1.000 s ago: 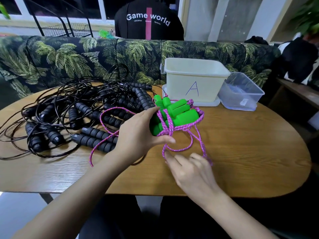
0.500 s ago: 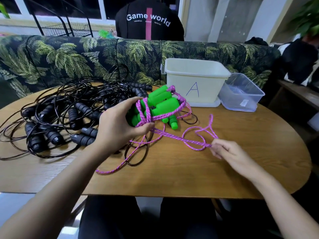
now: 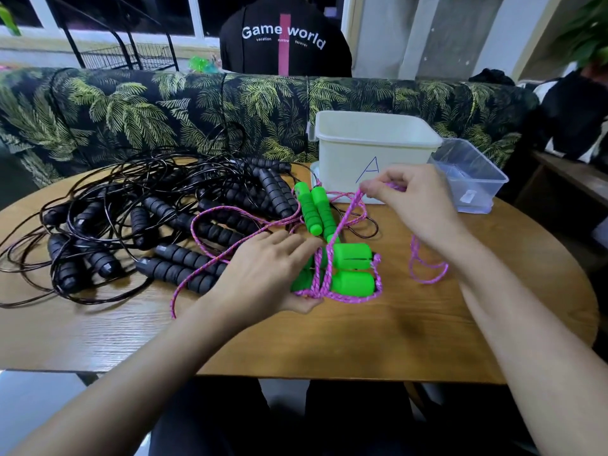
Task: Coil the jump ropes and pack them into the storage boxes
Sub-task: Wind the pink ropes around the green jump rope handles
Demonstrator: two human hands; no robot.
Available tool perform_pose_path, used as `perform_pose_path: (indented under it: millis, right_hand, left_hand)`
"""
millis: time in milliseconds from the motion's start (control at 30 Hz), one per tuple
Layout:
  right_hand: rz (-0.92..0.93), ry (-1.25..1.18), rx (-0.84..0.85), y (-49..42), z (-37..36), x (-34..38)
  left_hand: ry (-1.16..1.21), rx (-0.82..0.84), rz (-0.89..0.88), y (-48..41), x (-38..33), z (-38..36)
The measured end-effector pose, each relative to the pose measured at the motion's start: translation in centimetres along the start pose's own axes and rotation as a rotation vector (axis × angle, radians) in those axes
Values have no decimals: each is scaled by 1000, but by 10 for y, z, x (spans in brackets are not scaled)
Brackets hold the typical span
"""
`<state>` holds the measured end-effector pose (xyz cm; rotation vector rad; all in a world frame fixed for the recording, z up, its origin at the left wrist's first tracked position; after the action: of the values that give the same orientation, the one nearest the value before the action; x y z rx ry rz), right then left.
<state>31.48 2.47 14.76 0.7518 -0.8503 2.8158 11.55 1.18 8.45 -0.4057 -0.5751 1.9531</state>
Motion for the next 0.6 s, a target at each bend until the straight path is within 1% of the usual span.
perform_pose_path:
  millis: [100, 200, 300, 400, 467, 600]
  right_hand:
    - [130, 63, -81, 39, 18, 38]
    - [216, 162, -74, 80, 14, 56]
    - [270, 222, -82, 111, -2, 56]
    - [211, 132, -86, 127, -14, 45]
    - [164, 21, -83, 131, -19, 40]
    - [-16, -231, 1, 126, -31, 25]
  left_hand:
    - [-37, -17, 105, 1, 12, 2]
    - [-54, -74, 206, -1, 17, 9]
    - [34, -113, 327, 0, 23, 15]
    - [212, -176, 432, 1, 26, 24]
    - [312, -218, 468, 1, 26, 29]
    - [482, -271, 524, 4, 26, 35]
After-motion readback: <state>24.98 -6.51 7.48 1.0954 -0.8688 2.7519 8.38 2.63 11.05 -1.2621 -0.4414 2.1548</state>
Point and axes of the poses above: each hand's wrist, its own y-axis away from the middle knuckle, its own z-axis out of the back of the hand, x = y × z, the point moved 7 cm from there along -y, towards the middle knuckle, and after that the axes turned 13 degrees about y, right-handed, at the moved point
